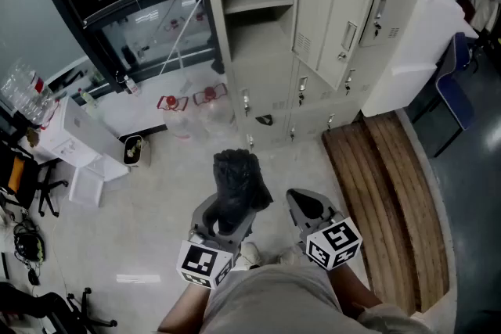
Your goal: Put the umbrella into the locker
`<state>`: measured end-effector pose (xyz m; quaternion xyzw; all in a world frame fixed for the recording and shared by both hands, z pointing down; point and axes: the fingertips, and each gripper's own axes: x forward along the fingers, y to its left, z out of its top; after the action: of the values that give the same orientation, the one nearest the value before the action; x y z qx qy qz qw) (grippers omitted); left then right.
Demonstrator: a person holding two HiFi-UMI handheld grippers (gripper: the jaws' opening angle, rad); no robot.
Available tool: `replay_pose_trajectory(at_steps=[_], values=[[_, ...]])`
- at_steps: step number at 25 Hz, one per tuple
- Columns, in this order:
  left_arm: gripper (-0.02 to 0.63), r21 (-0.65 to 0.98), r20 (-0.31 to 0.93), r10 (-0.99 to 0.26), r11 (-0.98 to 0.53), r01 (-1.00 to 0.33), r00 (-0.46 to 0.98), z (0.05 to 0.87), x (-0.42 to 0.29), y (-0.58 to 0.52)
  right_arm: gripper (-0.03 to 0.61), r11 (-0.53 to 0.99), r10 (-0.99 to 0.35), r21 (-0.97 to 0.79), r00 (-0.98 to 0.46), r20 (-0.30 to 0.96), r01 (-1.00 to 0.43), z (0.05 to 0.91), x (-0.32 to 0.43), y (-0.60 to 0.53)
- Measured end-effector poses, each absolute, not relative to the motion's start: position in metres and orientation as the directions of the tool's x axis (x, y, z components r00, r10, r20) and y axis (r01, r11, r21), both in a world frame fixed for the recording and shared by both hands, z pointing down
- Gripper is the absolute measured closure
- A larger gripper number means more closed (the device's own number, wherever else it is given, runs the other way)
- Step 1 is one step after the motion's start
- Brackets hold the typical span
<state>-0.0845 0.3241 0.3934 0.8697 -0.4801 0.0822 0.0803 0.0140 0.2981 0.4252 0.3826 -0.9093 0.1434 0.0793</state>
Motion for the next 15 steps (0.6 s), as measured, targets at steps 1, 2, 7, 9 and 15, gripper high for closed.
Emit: replay_pose_trajectory(at_steps=[1,2,7,9,15], values=[[0.333,0.063,0.220,-0.821,-0.526,-0.848,0.526,0.393,-0.086,0.323,0.551,0.667,-0.672,-0.198,-0.695,0.255,-0.718,0.425,0.013,0.297],[0.333,0.066,0.220,-0.821,-0.526,-0.848,0.527,0.392,-0.087,0.322,0.551,0.668,-0.672,-0.197,-0.696,0.255,-0.717,0.424,0.011,0.297],[0.333,0.069,0.219,-0.821,-0.527,-0.847,0.528,0.390,-0.094,0.319,0.551,0.665,-0.676,-0.192,-0.691,0.257,-0.722,0.422,0.007,0.296],[0.333,0.070,0.217,-0.819,-0.530,-0.845,0.532,0.390,-0.096,0.318,0.551,0.664,-0.677,-0.190,-0.689,0.257,-0.723,0.423,0.004,0.296],[0.333,0.073,0.213,-0.805,-0.552,-0.831,0.554,0.390,-0.099,0.318,0.551,0.650,-0.686,-0.227,-0.689,0.236,-0.725,0.421,-0.002,0.296]])
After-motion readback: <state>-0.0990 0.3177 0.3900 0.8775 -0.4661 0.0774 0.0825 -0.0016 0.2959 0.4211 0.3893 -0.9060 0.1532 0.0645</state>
